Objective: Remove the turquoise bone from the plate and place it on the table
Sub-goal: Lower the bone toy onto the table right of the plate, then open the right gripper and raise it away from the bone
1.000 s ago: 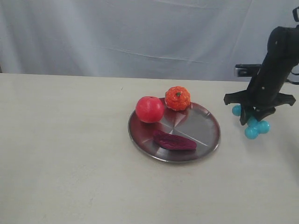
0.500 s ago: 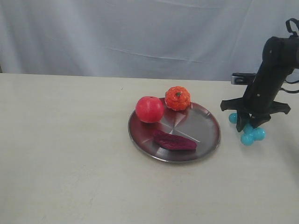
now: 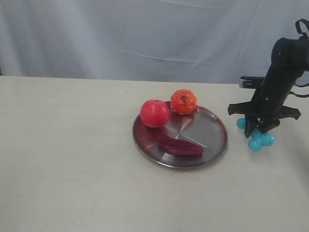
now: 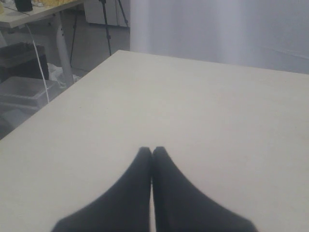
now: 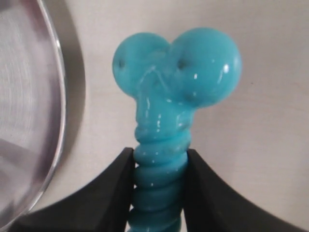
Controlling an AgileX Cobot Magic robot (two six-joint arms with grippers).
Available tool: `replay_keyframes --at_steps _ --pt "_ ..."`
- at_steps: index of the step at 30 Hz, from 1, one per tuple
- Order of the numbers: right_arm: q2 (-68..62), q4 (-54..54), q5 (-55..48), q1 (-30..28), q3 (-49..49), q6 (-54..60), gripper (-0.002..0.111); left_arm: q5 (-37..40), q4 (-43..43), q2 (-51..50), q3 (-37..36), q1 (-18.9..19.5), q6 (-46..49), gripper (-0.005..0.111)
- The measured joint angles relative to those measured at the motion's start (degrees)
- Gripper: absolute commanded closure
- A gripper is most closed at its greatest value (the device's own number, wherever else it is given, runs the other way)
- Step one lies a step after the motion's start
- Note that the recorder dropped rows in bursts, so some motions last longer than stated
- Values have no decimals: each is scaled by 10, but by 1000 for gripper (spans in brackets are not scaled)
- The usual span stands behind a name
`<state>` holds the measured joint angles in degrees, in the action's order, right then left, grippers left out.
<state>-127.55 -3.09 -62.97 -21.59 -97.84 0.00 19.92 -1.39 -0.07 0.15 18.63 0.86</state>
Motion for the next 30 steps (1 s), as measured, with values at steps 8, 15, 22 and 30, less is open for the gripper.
replay_keyframes --at_steps 8,15,22,30 --pt "-2 0 -13 0 0 -11 109 0 0 0 0 0 0 107" --pt "-17 -1 -17 0 0 -13 109 0 0 0 0 0 0 107" --pt "-17 -1 -17 0 0 -5 65 0 0 0 0 0 0 107" --pt "-5 -5 -21 0 0 -4 55 0 0 0 0 0 0 107"
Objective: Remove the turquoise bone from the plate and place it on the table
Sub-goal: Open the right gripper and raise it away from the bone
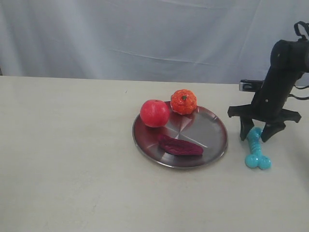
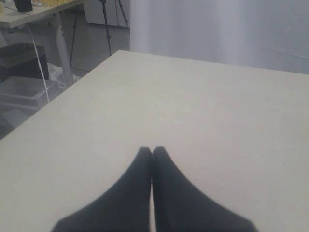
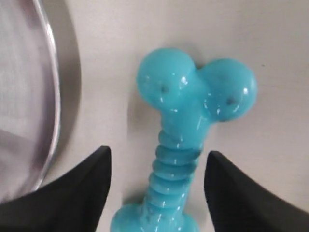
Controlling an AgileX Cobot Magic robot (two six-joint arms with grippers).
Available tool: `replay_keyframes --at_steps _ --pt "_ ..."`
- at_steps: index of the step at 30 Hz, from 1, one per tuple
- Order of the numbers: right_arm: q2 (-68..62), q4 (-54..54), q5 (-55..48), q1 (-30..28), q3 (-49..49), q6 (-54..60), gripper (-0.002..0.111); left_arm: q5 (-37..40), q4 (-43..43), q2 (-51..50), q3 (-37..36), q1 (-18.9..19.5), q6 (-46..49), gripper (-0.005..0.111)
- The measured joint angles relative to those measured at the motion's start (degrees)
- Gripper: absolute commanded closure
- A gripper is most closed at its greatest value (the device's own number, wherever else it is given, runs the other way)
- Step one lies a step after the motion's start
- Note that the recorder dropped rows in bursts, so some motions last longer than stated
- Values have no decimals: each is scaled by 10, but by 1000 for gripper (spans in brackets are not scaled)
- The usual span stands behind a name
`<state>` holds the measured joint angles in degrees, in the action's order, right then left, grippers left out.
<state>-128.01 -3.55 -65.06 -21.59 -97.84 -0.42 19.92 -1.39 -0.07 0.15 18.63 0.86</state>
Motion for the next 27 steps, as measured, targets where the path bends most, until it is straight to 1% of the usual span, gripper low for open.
replay_keyframes --at_steps 2,3,4,5,7,12,15,22,27 --pt "26 0 -6 0 0 4 61 0 0 0 0 0 0 107" --pt "41 0 -7 0 0 4 71 0 0 0 0 0 0 107" --pt "65 0 -8 0 0 4 79 0 0 0 0 0 0 107" --pt "86 0 -8 0 0 4 92 0 0 0 0 0 0 107" --pt "137 0 -8 0 0 4 107 0 0 0 0 0 0 107" --pt "233 4 22 6 0 10 109 0 0 0 0 0 0 107" --pt "306 26 64 24 12 16 109 0 0 0 0 0 0 107" --pt "495 105 219 110 125 4 109 0 0 0 0 0 0 107" --pt "632 148 316 141 210 -36 109 0 0 0 0 0 0 107"
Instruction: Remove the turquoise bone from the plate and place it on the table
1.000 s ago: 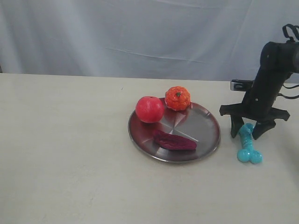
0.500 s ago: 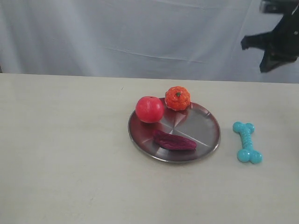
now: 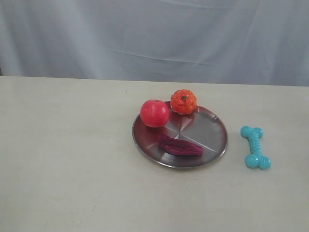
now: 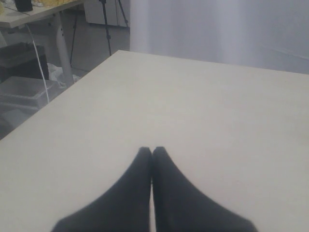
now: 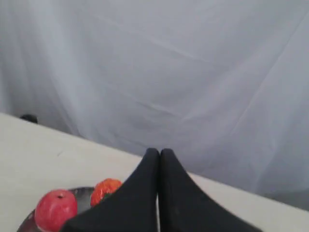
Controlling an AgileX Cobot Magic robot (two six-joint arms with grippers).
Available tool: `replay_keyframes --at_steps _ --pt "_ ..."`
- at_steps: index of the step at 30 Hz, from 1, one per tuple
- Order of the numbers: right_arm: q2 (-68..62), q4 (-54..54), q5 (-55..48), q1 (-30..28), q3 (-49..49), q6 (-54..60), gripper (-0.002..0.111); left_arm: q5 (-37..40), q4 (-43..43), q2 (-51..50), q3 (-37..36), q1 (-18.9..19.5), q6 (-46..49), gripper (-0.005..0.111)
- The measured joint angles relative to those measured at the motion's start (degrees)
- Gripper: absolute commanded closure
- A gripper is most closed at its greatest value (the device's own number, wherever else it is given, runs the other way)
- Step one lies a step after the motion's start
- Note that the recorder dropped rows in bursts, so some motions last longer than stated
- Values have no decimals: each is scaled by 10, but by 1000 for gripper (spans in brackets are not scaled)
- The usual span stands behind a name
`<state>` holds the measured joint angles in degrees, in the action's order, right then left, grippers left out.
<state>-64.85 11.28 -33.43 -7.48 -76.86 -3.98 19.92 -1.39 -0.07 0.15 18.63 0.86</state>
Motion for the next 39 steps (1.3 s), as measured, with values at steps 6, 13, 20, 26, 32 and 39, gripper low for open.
replay_keyframes --at_steps 6,13,20,26,32,39 --pt "157 47 19 1 70 -25 109 0 0 0 0 0 0 107" --pt "334 51 19 1 146 -36 109 0 0 0 0 0 0 107" --pt "456 51 7 1 217 -65 109 0 0 0 0 0 0 107" --pt "523 51 -51 1 231 -78 109 0 0 0 0 0 0 107" --pt "575 51 -61 1 231 -80 109 0 0 0 0 0 0 107" --pt "623 51 -62 1 231 -80 109 0 0 0 0 0 0 107"
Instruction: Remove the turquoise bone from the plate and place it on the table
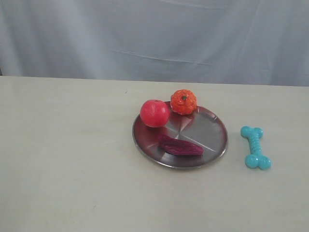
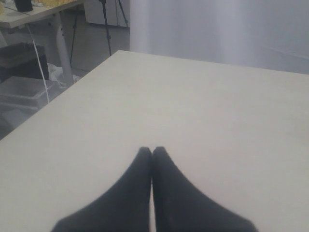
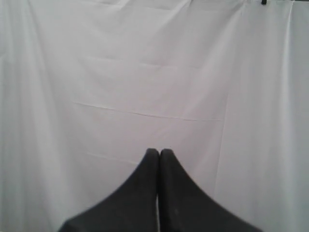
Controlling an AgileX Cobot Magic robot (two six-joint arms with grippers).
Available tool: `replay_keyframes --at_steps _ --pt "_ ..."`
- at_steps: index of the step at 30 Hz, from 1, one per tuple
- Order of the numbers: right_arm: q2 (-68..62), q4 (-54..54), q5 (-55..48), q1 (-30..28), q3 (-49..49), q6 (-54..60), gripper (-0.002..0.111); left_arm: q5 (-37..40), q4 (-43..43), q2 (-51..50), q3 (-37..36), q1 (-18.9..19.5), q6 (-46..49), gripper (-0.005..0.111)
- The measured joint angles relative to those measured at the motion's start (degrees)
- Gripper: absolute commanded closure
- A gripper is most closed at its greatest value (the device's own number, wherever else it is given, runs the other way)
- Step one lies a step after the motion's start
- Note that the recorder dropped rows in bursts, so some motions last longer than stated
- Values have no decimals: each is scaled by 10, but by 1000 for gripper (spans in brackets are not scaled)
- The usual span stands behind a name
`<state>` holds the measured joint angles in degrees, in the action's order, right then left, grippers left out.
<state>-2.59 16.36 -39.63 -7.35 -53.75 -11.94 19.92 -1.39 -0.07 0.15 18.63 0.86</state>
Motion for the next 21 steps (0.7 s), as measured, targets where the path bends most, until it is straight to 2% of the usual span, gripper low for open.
replay_keyframes --at_steps 3,9,11,17,21 --pt "19 0 0 -4 1 -1 109 0 0 0 0 0 0 107" --pt "26 38 23 -74 26 3 109 0 0 0 0 0 0 107" --pt "26 38 79 -91 79 -25 109 0 0 0 0 0 0 107" --pt "23 38 239 -95 345 -73 109 0 0 0 0 0 0 107" --pt "23 39 313 -95 447 -94 109 0 0 0 0 0 0 107"
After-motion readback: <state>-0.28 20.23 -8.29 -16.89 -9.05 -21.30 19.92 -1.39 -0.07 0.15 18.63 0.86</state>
